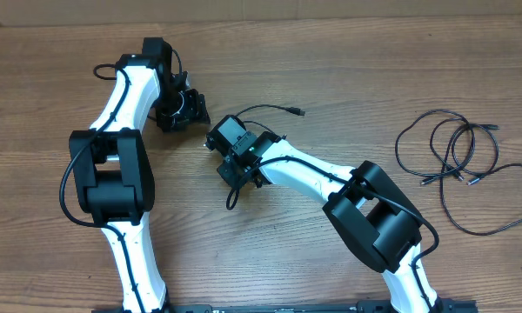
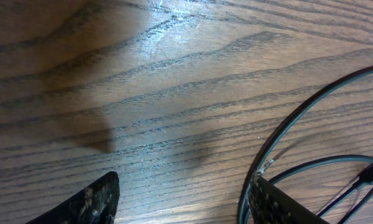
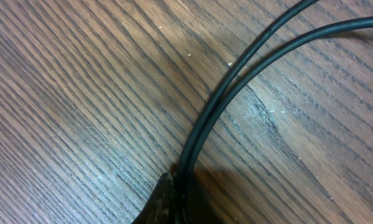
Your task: Untangle cables
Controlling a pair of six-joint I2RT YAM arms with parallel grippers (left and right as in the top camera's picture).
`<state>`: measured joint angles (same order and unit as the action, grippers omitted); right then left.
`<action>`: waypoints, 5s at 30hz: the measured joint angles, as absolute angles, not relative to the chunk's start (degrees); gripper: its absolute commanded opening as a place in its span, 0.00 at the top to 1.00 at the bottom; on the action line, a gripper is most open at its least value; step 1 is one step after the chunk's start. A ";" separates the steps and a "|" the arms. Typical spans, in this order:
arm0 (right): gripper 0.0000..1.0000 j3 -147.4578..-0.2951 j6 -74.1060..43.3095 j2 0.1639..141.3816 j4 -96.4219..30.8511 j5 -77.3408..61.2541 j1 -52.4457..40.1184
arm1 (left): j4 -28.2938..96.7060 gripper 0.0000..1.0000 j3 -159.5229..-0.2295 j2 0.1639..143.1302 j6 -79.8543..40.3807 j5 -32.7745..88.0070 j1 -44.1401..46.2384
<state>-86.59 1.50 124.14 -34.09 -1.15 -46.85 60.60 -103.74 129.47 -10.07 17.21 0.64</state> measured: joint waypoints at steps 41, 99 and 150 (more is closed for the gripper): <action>0.18 -90.74 -4.49 123.76 -41.34 -2.26 -32.99 | 60.29 0.30 -103.74 129.47 -10.04 17.21 1.15; 0.92 -84.75 -56.77 122.37 -38.09 4.97 -35.03 | 60.18 0.29 -103.74 129.47 -10.04 17.21 1.15; 0.51 -88.27 -47.33 122.50 -62.00 6.20 -28.16 | 60.18 0.29 -103.74 129.47 -10.04 17.41 1.52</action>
<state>-88.27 -47.33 122.50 -62.00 6.20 -28.16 60.18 -103.74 129.47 -10.04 17.41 1.52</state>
